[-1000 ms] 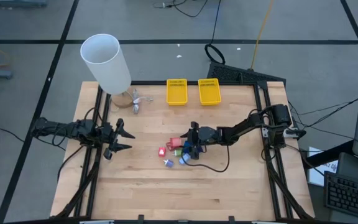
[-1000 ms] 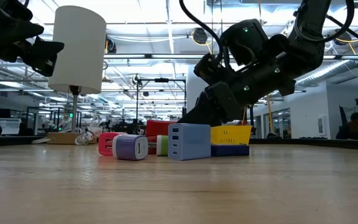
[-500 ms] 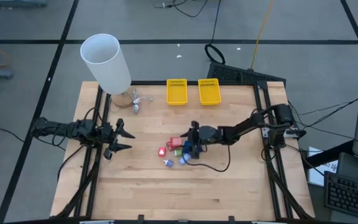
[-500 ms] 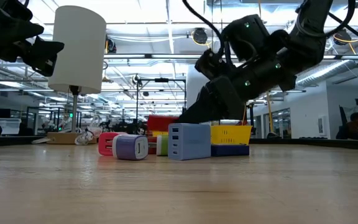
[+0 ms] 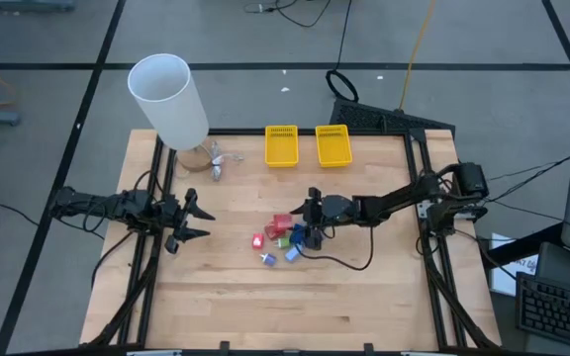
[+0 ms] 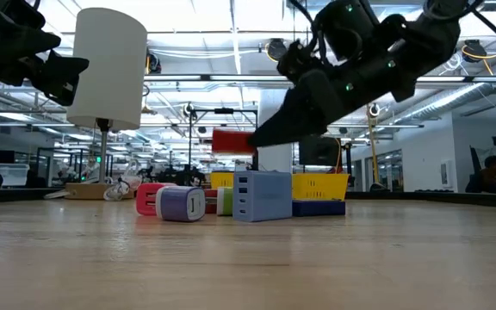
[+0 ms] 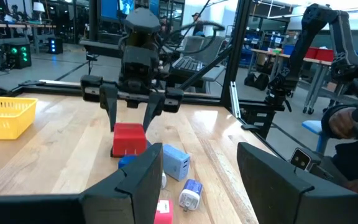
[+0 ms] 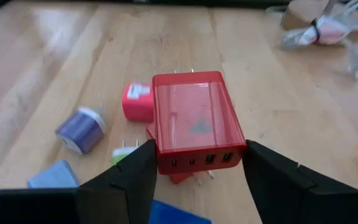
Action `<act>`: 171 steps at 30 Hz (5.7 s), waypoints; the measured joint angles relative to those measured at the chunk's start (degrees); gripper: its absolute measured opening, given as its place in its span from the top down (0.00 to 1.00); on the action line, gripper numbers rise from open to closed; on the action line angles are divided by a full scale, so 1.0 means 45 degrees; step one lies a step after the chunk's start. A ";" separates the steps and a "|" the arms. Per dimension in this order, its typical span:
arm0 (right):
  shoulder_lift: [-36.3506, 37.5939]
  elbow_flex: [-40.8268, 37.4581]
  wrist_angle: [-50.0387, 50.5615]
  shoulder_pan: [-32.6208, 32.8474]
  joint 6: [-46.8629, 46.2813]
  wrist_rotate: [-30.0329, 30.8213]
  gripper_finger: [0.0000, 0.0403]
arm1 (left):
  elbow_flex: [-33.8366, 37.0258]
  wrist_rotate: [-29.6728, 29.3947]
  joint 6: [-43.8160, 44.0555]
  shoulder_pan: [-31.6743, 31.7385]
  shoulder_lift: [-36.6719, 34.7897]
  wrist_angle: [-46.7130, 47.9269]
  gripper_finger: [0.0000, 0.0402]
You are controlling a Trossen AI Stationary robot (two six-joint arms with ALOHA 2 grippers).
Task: Pick & Place Office items
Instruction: Put the top red charger adapter into the right yellow bin
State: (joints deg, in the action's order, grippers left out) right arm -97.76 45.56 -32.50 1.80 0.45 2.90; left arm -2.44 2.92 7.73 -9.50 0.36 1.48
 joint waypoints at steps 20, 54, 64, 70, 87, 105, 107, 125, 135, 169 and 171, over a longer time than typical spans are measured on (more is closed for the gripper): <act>0.2269 -0.0004 0.2817 -0.1210 -0.0287 0.0005 0.50 | 0.0000 0.0000 0.0001 -0.0004 0.0000 0.0000 0.48; 0.2260 -0.0004 0.3145 -0.4757 -0.1525 0.0005 0.50 | 0.0000 0.0000 0.0002 -0.0005 0.0000 0.0000 0.48; 0.2260 -0.0004 0.3310 -0.5796 -0.1486 0.0000 0.50 | 0.0000 0.0000 -0.0001 0.0000 0.0000 0.0000 0.48; 0.2260 -0.0004 0.3307 -0.6463 -0.1481 -0.0025 0.50 | 0.0000 0.0000 0.0000 -0.0004 0.0000 0.0000 0.48; 0.2260 -0.0004 0.3305 -0.8121 -0.1477 -0.0049 0.50 | 0.0000 0.0000 0.0001 -0.0005 0.0000 0.0000 0.48; 0.2255 -0.0004 0.3623 -0.9107 -0.1175 -0.0035 0.50 | 0.0000 0.0000 0.0001 -0.0004 0.0000 0.0000 0.48; 0.2255 -0.0004 0.3669 -0.9193 -0.1175 -0.0034 0.50 | 0.0000 0.0000 -0.0001 -0.0005 0.0000 0.0000 0.48; 0.2255 -0.0917 0.2602 -0.9816 -0.1121 -0.0029 0.50 | 0.0000 0.0000 -0.0001 -0.0005 0.0000 0.0000 0.48; 0.2255 -0.1606 0.2114 -0.9802 -0.1187 -0.0035 0.49 | 0.0000 0.0000 -0.0001 -0.0005 0.0000 0.0000 0.48; 0.2255 -0.4011 -0.1227 -0.9097 -0.1269 -0.0005 0.49 | 0.0000 0.0000 -0.0001 -0.0004 0.0000 0.0000 0.48; 0.2255 -0.4011 -0.1197 -0.9097 -0.1273 0.0000 0.49 | 0.0000 0.0000 -0.0001 -0.0003 0.0000 0.0000 0.48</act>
State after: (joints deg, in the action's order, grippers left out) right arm -87.61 27.51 -37.89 -39.13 -5.28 2.90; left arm -2.44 2.92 7.73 -9.51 0.36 1.48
